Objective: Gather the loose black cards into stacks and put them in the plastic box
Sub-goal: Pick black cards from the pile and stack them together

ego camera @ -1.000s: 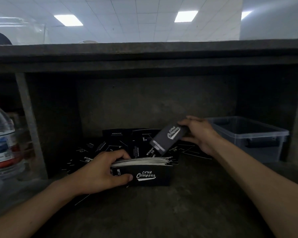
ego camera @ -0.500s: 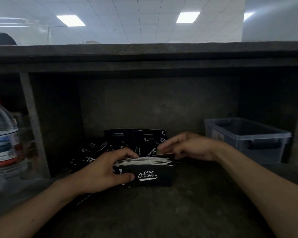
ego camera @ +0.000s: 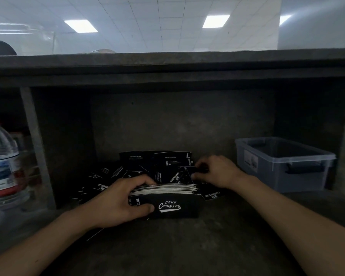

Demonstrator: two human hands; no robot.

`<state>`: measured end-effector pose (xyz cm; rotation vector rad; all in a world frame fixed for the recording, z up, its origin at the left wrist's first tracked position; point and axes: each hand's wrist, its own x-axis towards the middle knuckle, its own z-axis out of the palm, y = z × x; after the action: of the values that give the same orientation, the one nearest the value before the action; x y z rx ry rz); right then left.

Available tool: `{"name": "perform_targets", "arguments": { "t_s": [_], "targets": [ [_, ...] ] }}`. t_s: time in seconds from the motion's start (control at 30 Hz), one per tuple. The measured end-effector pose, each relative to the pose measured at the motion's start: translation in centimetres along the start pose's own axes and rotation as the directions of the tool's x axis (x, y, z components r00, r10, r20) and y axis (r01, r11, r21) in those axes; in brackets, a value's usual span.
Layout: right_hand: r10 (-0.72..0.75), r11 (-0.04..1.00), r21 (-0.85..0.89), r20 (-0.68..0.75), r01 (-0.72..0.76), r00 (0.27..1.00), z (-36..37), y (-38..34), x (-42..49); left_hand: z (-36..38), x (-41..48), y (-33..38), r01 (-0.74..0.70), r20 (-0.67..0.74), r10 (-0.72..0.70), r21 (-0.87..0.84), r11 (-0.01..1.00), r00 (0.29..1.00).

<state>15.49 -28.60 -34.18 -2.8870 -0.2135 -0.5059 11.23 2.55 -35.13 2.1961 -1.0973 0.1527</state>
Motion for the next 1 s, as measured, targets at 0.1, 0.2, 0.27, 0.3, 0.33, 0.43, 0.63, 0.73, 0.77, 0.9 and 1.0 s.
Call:
{"name": "perform_targets", "arguments": {
  "t_s": [0.1,0.2,0.27,0.3,0.33,0.43,0.63,0.73,0.77,0.9,1.0],
  "targets": [
    [0.024,0.996,0.085,0.180,-0.040,0.983,0.7,0.0,0.0,-0.1,0.0,0.0,-0.001,-0.005,0.001,0.017,1.000,1.000],
    [0.120,0.969,0.192,0.180,-0.154,0.976,-0.1,0.3,0.1,-0.1,-0.1,0.0,0.017,0.008,-0.017,0.006,1.000,1.000],
    [0.186,0.958,0.182,0.204,-0.223,0.961,-0.8,0.6,0.1,0.0,-0.1,-0.1,0.021,0.014,-0.021,-0.001,1.000,1.000],
    [0.205,0.946,0.210,0.203,-0.247,0.957,-1.0,0.9,0.2,0.0,-0.1,-0.1,0.022,0.015,-0.022,-0.003,1.000,1.000],
    [0.220,0.917,0.295,0.189,-0.269,0.957,-1.2,1.3,0.3,-0.1,-0.1,-0.1,0.021,0.014,-0.021,-0.001,1.000,1.000],
    [0.250,0.676,0.681,0.149,-0.282,0.957,-2.5,1.7,0.3,-0.1,-0.1,-0.1,0.007,0.015,-0.007,0.001,1.000,1.000],
    [0.378,0.366,0.930,-0.180,0.031,0.908,-4.1,0.6,0.6,-0.1,-0.1,-0.2,-0.004,-0.027,0.004,0.004,1.000,1.000],
    [0.249,0.410,0.912,-0.135,0.022,0.959,-4.0,-0.3,-0.1,-0.1,0.0,-0.3,-0.033,-0.059,0.036,0.053,0.998,0.998],
    [0.186,0.448,0.894,-0.076,-0.016,0.980,-3.9,-0.6,-0.4,-0.1,0.0,-0.3,-0.024,-0.071,0.029,0.060,0.998,0.997],
    [-0.016,0.585,0.795,0.210,-0.161,0.978,-3.5,-1.6,-1.4,-0.4,-0.1,-0.3,0.049,-0.083,-0.046,0.030,0.998,0.995],
    [-0.164,0.528,0.805,0.410,-0.271,0.897,-3.1,-2.2,-1.9,-0.4,-0.2,-0.2,0.057,-0.040,-0.059,-0.042,0.997,0.997]
  ]
}}
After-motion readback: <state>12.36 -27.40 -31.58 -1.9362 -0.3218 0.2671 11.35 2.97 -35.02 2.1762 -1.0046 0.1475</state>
